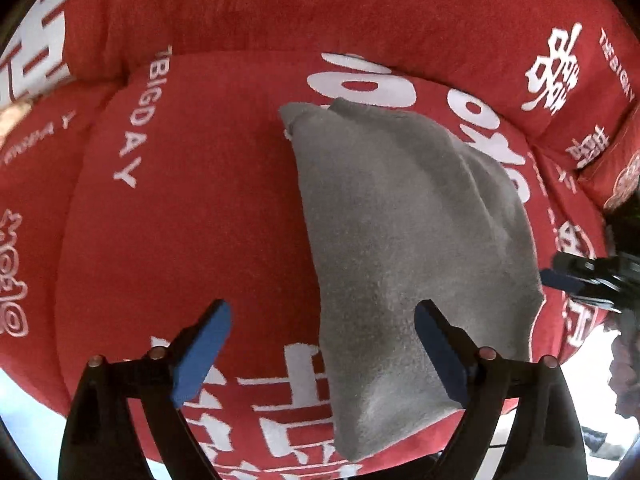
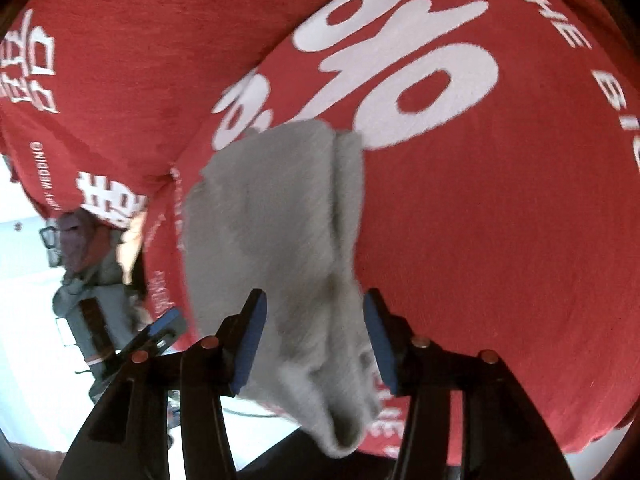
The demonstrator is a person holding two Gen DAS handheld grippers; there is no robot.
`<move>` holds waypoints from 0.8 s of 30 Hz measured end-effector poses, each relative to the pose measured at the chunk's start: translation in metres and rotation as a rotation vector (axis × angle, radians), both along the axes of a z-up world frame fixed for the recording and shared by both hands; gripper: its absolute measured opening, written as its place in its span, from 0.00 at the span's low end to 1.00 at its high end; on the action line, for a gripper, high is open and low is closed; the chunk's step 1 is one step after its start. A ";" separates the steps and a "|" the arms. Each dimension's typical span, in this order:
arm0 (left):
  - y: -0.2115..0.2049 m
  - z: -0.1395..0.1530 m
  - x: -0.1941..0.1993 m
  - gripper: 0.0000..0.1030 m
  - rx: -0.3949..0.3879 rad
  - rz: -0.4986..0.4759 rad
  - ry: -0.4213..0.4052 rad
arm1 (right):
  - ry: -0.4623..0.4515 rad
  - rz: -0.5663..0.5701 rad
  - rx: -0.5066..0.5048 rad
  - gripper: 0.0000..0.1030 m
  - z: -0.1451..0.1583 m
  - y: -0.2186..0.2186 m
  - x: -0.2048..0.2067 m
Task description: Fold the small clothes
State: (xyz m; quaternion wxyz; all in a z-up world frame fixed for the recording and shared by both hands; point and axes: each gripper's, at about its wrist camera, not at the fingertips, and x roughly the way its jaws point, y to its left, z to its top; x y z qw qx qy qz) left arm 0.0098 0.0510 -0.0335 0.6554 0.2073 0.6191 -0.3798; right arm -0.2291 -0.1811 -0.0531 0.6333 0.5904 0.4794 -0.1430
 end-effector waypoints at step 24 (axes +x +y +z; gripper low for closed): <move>-0.009 0.007 -0.013 0.91 0.166 0.037 -0.120 | 0.181 0.168 -0.111 0.08 -0.019 0.066 0.006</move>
